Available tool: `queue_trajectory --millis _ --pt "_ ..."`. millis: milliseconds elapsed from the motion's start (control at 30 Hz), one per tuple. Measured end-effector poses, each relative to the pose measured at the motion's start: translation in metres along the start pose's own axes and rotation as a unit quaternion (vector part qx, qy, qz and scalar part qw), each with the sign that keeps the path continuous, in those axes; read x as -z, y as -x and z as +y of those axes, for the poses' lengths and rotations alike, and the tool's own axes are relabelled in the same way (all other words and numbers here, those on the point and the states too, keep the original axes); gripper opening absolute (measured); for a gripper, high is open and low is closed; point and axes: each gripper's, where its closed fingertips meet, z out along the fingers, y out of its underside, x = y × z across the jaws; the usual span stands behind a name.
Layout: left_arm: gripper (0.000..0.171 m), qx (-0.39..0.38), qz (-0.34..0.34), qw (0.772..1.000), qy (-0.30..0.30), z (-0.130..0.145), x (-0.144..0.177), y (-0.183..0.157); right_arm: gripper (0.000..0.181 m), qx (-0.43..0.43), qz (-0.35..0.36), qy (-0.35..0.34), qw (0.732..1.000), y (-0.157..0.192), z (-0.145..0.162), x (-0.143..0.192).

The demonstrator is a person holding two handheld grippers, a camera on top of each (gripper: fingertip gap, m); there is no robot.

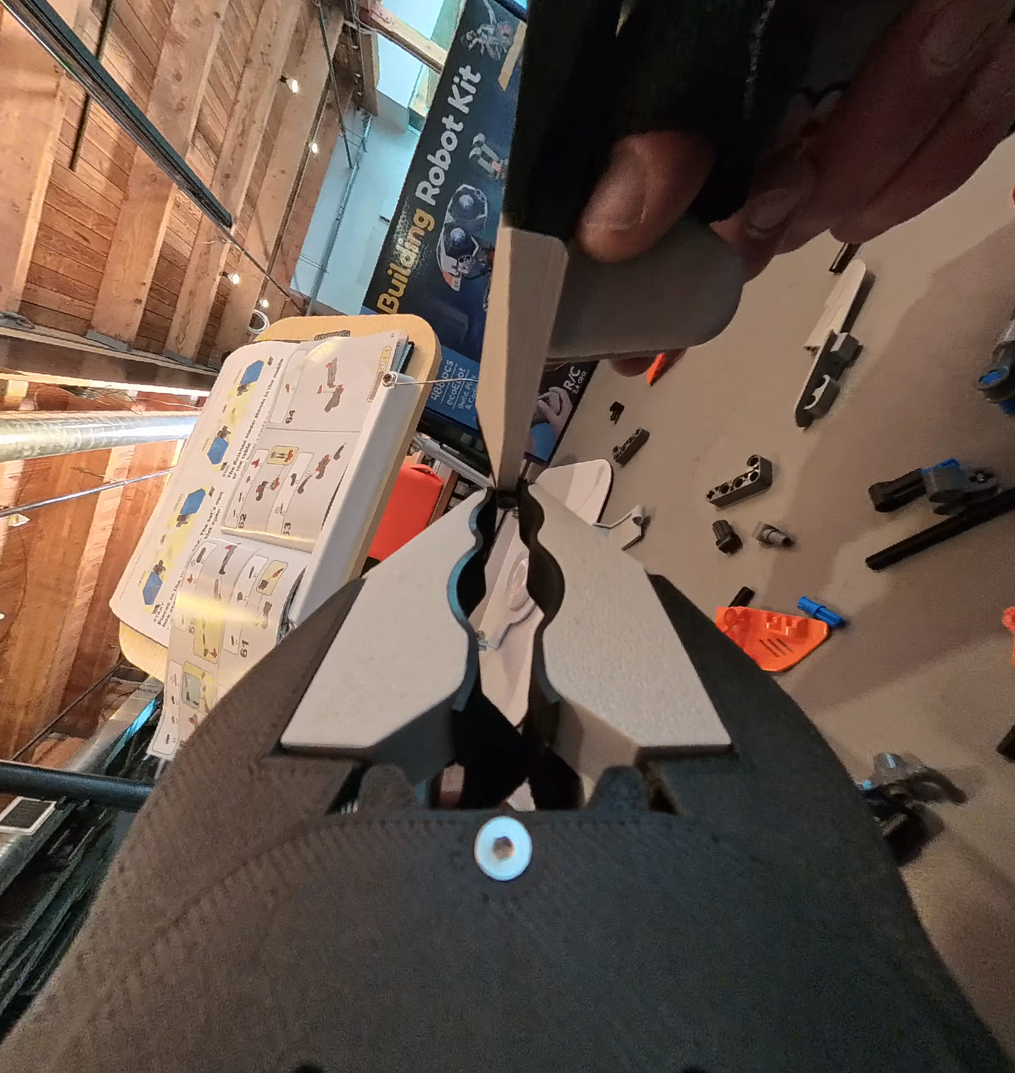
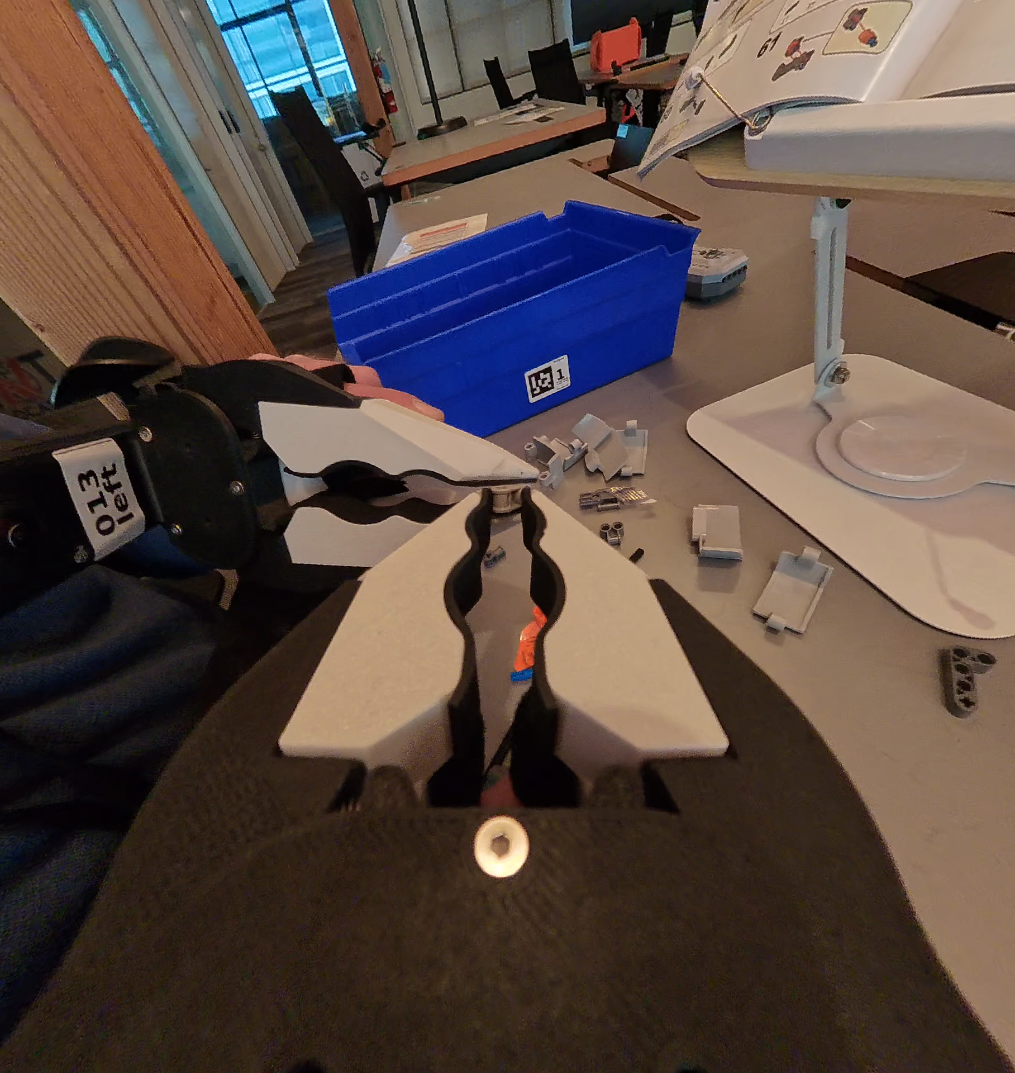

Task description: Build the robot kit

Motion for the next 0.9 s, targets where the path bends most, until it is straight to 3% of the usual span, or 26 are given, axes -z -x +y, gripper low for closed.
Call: queue_trajectory --millis 167,533,900 --pt "0.005 0.003 0.002 1.0 -0.001 0.0 0.0 0.0 0.006 0.013 0.006 0.001 1.0 0.0 0.0 0.001" --pt "0.006 0.019 0.017 1.0 -0.013 -0.001 0.001 -0.003 0.003 -0.051 -0.057 -0.015 0.997 0.0 0.0 0.004" --pt "0.006 0.001 0.03 1.0 0.002 0.001 -0.001 -0.012 0.008 -0.028 -0.031 0.007 0.999 -0.001 0.005 0.002"
